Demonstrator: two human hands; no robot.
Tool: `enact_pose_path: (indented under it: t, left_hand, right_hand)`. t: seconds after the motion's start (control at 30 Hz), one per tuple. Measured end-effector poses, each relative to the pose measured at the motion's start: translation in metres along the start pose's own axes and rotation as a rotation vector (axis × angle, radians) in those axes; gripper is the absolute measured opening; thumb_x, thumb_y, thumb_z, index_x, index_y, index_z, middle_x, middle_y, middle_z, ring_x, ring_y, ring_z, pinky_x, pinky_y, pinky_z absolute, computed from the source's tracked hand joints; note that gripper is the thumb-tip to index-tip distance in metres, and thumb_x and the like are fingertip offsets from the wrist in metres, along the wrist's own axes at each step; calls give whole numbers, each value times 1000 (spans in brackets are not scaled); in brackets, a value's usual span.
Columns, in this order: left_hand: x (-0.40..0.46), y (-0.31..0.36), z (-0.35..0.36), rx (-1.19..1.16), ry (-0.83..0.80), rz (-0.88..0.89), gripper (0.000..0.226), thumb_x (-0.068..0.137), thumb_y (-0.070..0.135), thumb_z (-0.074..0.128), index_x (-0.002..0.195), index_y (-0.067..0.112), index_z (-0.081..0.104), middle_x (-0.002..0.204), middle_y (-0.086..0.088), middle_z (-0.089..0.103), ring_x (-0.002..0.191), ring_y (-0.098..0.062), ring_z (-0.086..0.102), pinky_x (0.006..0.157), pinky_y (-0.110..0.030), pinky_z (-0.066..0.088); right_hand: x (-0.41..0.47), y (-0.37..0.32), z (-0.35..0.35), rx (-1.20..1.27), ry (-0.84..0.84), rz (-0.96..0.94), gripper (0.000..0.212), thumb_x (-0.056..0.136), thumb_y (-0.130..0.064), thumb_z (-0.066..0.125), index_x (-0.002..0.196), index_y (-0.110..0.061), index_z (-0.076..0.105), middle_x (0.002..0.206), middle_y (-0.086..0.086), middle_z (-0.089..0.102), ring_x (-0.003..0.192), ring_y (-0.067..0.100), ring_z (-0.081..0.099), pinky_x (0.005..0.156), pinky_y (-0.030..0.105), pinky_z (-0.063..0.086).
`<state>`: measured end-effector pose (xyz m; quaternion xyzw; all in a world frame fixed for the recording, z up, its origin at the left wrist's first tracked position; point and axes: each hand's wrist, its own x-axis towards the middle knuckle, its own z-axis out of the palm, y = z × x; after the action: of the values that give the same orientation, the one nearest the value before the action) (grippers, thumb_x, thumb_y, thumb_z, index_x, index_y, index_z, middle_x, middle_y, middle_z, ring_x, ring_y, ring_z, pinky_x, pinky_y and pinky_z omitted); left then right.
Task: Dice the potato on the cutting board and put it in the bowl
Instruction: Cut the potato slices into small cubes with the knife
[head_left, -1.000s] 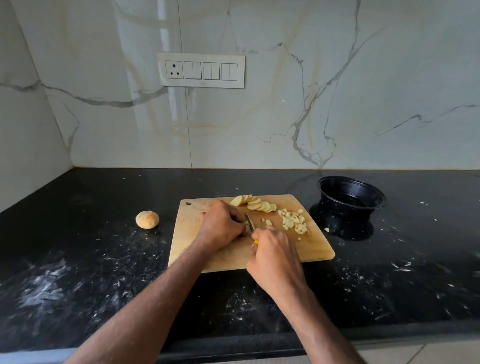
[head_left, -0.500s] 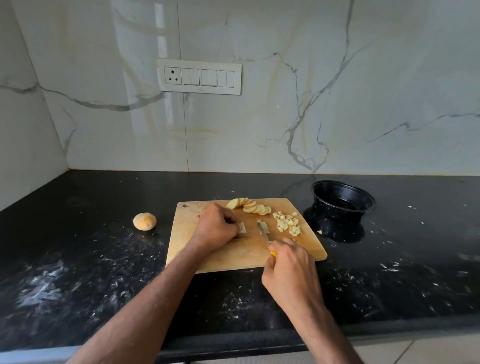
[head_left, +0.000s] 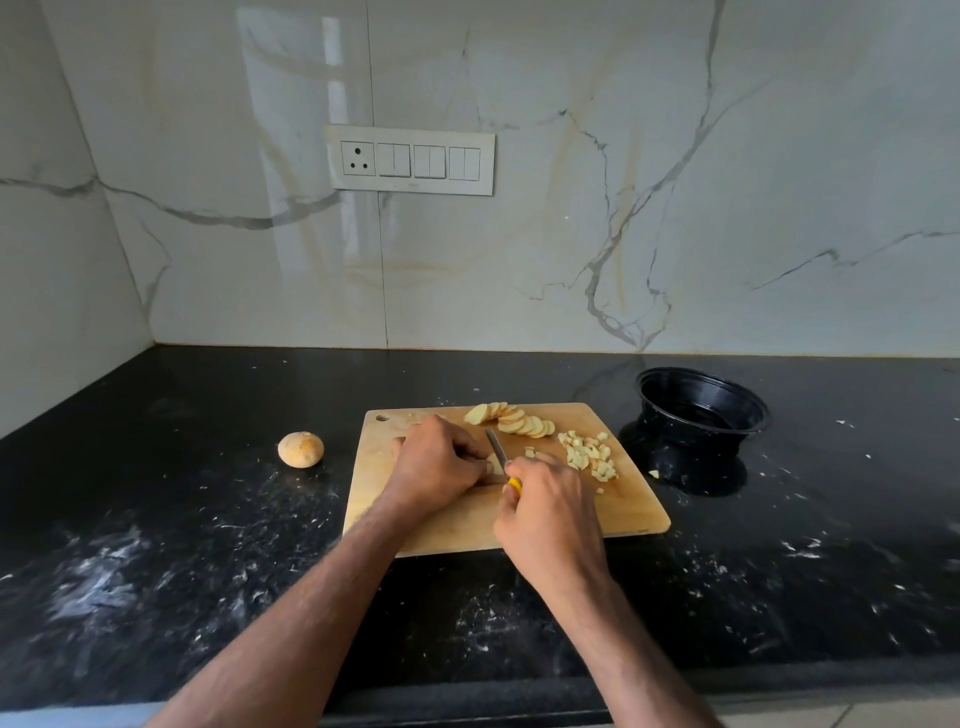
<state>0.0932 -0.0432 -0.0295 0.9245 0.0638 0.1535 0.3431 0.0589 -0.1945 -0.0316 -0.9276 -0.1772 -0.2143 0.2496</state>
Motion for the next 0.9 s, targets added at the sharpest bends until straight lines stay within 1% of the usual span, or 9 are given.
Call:
enact_pose_path:
  t: [0.1, 0.17, 0.23, 0.43, 0.57, 0.67, 0.77, 0.83, 0.9]
  left_hand:
    - [2, -1, 1, 1, 1, 8, 25, 71, 27, 87, 58, 40, 71, 60, 37, 60, 83, -2, 62, 95, -47, 48]
    - [3, -2, 2, -1, 9, 10, 24, 71, 26, 87, 58, 39, 71, 62, 33, 63, 83, -2, 61, 95, -46, 46]
    - [4, -3, 4, -8, 16, 8, 17, 71, 24, 86, 63, 34, 75, 64, 26, 67, 84, -3, 62, 97, -47, 45]
    - [7, -2, 4, -74, -2, -18, 15, 72, 16, 86, 69, 28, 80, 67, 20, 70, 84, -7, 66, 93, -48, 52]
    - [7, -1, 4, -91, -4, -31, 14, 74, 16, 87, 72, 27, 80, 73, 17, 72, 87, -10, 67, 94, -48, 52]
    - [6, -1, 6, -81, 12, -39, 13, 75, 17, 86, 73, 27, 80, 74, 17, 72, 88, -11, 67, 96, -47, 52]
    - [5, -3, 7, -78, 16, -20, 9, 75, 21, 87, 75, 27, 81, 72, 17, 72, 82, -6, 67, 92, -46, 54]
    - [3, -5, 6, -89, 7, 3, 8, 76, 23, 88, 78, 28, 81, 72, 18, 73, 78, -2, 66, 88, -40, 56]
    - [3, -8, 4, -113, 10, 30, 9, 78, 21, 86, 76, 29, 81, 69, 19, 72, 72, 0, 66, 80, -33, 57]
  right_hand:
    - [0, 0, 3, -6, -14, 5, 28, 89, -16, 67, 117, -17, 73, 107, -2, 69, 88, 10, 65, 69, 13, 44]
    - [0, -1, 5, -13, -30, -2, 27, 89, -15, 67, 116, -16, 73, 106, -1, 68, 87, 12, 65, 70, 16, 50]
    - [0, -2, 6, -21, -48, -9, 28, 89, -12, 66, 116, -14, 72, 108, 0, 68, 88, 14, 66, 76, 23, 57]
    - [-1, -3, 8, -37, -101, -22, 29, 91, -10, 64, 118, -14, 69, 111, 0, 65, 92, 15, 66, 82, 29, 59]
    - [-5, 1, 2, -28, -107, -45, 30, 91, -9, 64, 121, -14, 69, 114, 0, 66, 97, 13, 65, 85, 27, 58]
    - [-16, 4, -5, -27, -108, -65, 28, 92, -8, 63, 118, -15, 70, 112, -3, 68, 93, 10, 66, 81, 19, 56]
    - [-28, 12, -12, -16, -95, -58, 27, 92, -10, 62, 116, -18, 72, 112, -7, 68, 90, 8, 67, 78, 13, 52]
    - [-32, 17, -17, -1, -70, -33, 26, 92, -13, 62, 114, -19, 74, 106, -9, 68, 85, 7, 66, 78, 15, 53]
    - [-34, 21, -19, 18, -43, -11, 26, 92, -15, 63, 115, -18, 74, 105, -8, 68, 87, 8, 66, 82, 19, 56]
